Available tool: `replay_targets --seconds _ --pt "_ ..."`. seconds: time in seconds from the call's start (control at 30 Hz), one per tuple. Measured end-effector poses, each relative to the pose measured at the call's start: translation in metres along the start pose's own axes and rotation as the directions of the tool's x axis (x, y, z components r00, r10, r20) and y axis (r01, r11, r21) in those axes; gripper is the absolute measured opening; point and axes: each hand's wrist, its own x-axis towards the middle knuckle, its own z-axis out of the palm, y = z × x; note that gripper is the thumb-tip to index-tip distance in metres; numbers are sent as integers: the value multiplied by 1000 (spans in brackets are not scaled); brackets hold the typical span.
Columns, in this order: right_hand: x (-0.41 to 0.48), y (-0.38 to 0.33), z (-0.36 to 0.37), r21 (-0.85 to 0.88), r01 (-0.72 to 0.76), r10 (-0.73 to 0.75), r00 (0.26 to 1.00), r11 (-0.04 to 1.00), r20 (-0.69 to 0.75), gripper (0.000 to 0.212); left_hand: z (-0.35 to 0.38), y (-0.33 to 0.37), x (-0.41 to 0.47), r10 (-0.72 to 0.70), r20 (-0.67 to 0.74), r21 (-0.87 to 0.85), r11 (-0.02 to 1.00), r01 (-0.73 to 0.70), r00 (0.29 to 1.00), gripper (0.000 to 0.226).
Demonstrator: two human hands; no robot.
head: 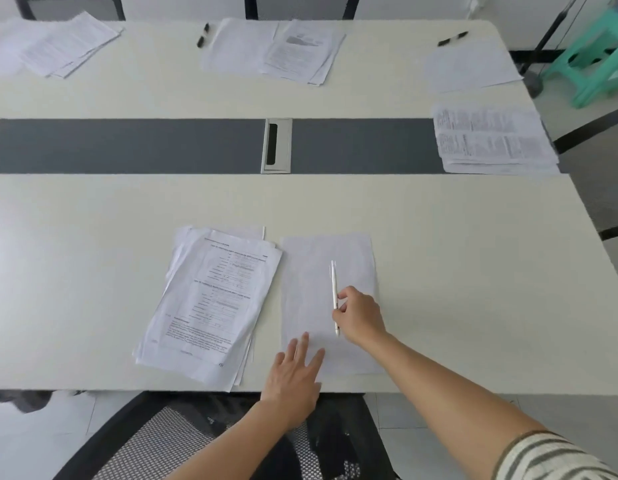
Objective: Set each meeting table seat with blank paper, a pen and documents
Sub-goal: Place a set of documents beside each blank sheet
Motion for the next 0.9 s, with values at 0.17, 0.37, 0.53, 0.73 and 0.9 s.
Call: replay_targets --seconds 0.17,0.37,0.53,0.73,0.9 --pt "9 -7 20 -100 -16 19 999 995 27 31 2 -27 -6 -7 -57 10 1000 8 998 59" --pt "-13 18 11 -347 93 -109 994 933 -26 66 8 -60 3 77 -38 99 992 -73 996 63" --pt "-25 28 22 -444 83 -87 996 892 12 76 8 -66 6 114 -23 99 989 -111 993 63" --pt "-28 -6 21 -326 112 -162 978 939 -131 59 -13 -106 -4 -36 -223 -101 995 14 974 56" --pt "-27 -81 44 228 80 -67 996 970 -63 45 -20 -199 -18 -412 -295 -330 891 313 862 57"
